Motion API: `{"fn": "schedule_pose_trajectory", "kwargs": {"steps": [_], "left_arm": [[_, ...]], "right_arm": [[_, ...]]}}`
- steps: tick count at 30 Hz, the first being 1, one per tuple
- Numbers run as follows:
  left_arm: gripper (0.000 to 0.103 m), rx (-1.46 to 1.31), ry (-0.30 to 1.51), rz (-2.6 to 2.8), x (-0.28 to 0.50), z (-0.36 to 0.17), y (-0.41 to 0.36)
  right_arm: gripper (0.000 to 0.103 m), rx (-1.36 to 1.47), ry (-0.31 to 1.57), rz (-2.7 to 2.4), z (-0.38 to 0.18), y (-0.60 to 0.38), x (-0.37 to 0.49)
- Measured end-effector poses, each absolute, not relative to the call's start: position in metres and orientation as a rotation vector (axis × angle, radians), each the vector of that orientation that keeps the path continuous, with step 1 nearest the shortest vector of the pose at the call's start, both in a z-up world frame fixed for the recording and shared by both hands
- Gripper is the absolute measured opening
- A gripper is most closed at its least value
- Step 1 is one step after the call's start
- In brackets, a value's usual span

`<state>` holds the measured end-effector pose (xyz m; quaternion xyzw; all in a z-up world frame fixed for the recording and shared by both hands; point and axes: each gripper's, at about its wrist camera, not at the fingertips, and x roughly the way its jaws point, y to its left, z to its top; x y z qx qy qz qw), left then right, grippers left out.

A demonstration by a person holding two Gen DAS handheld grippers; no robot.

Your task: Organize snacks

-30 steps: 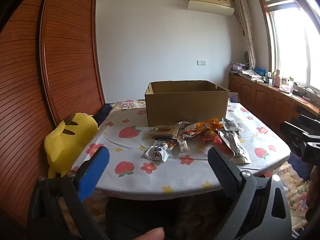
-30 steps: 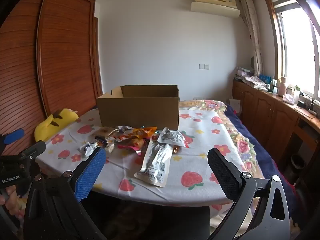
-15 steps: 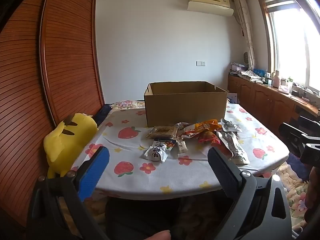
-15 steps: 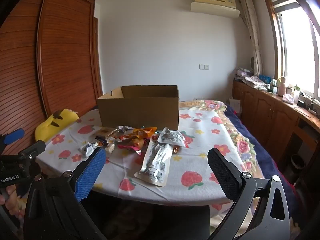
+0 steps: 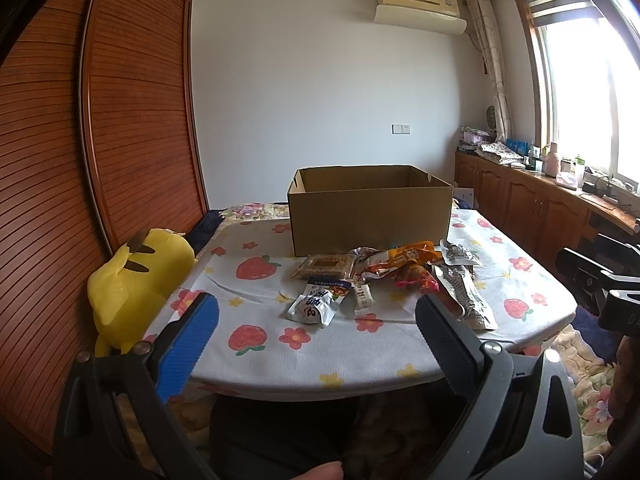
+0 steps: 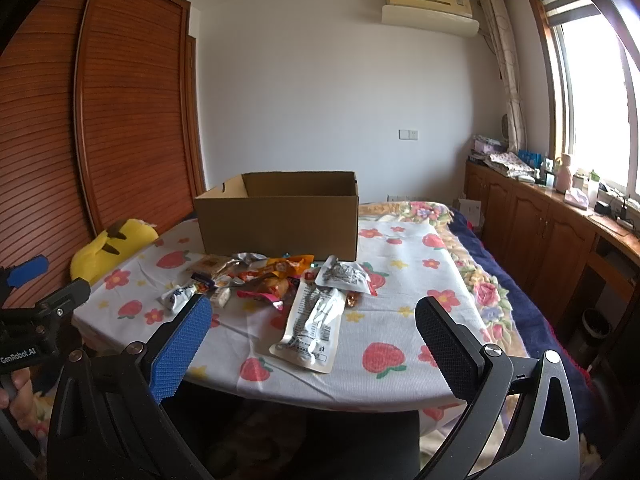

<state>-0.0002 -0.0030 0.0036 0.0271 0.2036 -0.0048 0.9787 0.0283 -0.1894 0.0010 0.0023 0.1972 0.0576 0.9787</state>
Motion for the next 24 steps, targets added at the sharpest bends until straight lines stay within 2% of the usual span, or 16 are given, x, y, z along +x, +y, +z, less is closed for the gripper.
{"fn": "schedule_pose_trajectory", "kwargs": {"steps": [24], "left_arm": [[0.100, 0.056, 0.401, -0.015, -0.003, 0.016, -0.005]], "right_arm": [[0.103, 0.003, 0.392, 0.113, 0.002, -0.191, 0.027]]}}
